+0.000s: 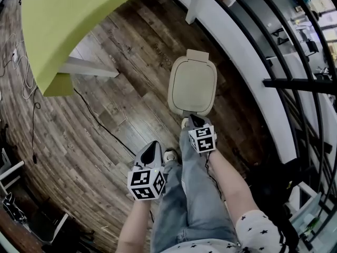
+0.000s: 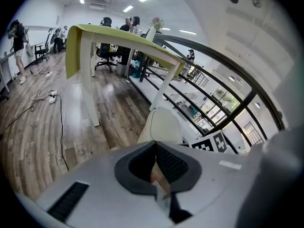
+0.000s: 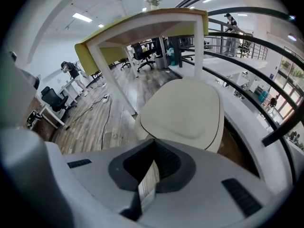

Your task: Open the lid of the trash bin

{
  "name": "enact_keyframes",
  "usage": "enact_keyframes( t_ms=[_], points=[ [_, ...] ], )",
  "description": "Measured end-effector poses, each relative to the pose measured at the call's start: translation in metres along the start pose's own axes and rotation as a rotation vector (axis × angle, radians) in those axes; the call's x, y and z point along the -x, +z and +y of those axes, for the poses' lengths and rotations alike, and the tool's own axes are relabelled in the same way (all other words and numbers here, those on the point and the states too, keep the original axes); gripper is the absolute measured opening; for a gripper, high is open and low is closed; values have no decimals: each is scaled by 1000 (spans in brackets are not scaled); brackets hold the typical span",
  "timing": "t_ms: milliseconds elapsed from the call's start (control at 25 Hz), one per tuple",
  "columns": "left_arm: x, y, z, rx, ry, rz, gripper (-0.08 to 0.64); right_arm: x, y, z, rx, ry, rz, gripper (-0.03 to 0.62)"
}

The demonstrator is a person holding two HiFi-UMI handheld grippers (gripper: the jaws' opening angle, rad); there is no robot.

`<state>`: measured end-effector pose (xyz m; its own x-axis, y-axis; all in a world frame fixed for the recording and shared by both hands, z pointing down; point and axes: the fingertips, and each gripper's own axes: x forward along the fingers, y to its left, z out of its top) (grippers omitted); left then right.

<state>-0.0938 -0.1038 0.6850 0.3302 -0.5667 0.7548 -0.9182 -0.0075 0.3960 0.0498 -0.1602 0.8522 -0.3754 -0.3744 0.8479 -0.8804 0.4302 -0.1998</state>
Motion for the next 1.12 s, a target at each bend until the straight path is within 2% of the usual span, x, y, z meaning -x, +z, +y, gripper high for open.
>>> enact_keyframes(
  t_ms=[440,800,1120],
  points=[
    [-19,-7,2,10,-9,12,12,-24,-4,-7,-5,-12,25,-8],
    [-23,-10,1,17,-17,19,12,-25,-6,-7,-27,-11,-15,-7],
    [-24,-9,-4,15,-29,21,12,-26,-7,-8,-31,-35,31,-7]
  ],
)
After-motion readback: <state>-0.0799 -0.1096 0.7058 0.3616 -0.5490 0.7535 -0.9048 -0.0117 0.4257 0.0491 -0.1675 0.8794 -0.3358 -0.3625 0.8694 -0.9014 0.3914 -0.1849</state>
